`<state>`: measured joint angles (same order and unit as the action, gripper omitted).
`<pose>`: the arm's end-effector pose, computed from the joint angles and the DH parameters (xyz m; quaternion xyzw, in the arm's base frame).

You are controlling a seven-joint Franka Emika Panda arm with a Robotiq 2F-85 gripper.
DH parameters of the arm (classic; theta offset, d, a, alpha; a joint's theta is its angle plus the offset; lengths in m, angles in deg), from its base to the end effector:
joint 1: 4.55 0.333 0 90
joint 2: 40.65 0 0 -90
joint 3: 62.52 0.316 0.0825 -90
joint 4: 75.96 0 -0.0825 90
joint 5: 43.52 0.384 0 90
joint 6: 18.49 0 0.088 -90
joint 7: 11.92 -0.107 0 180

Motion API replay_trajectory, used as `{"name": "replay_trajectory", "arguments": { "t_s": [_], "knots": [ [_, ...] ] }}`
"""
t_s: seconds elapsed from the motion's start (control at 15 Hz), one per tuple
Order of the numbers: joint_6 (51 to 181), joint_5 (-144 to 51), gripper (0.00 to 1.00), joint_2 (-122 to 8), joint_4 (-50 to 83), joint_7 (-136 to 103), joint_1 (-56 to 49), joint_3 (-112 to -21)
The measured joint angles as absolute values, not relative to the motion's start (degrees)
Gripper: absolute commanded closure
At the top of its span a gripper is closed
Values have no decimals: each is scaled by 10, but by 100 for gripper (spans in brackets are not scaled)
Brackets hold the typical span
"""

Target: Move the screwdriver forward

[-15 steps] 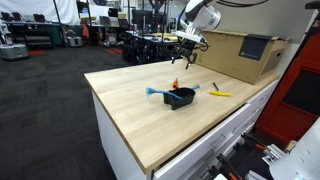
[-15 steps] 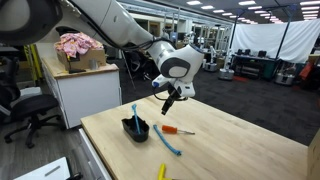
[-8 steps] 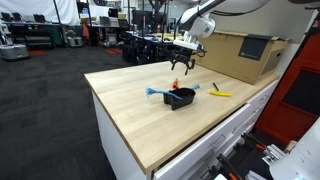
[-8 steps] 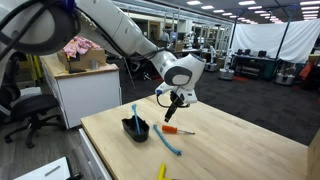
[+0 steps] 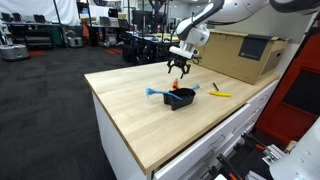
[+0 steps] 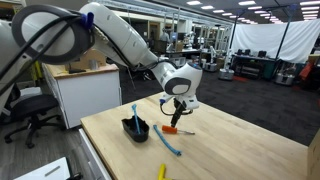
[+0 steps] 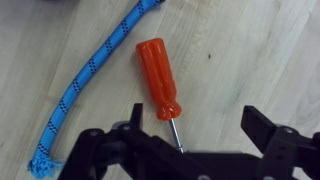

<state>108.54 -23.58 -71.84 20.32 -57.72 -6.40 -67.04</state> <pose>0.6751 -0.0584 0.2869 -0.8439 0.5235 0.0413 0.1103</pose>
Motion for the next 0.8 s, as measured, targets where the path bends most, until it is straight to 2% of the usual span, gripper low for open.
{"name": "replay_trajectory", "arguments": {
  "t_s": [0.2, 0.27, 0.33, 0.8],
  "knots": [
    [1108, -262, 0, -738, 202, -577, -56, -670],
    [1109, -270, 25, -743, 202, -577, -55, -671],
    [1109, -278, 26, -747, 202, -577, -55, -671],
    [1107, -302, 75, -763, 202, -577, -55, -681]
  ]
}}
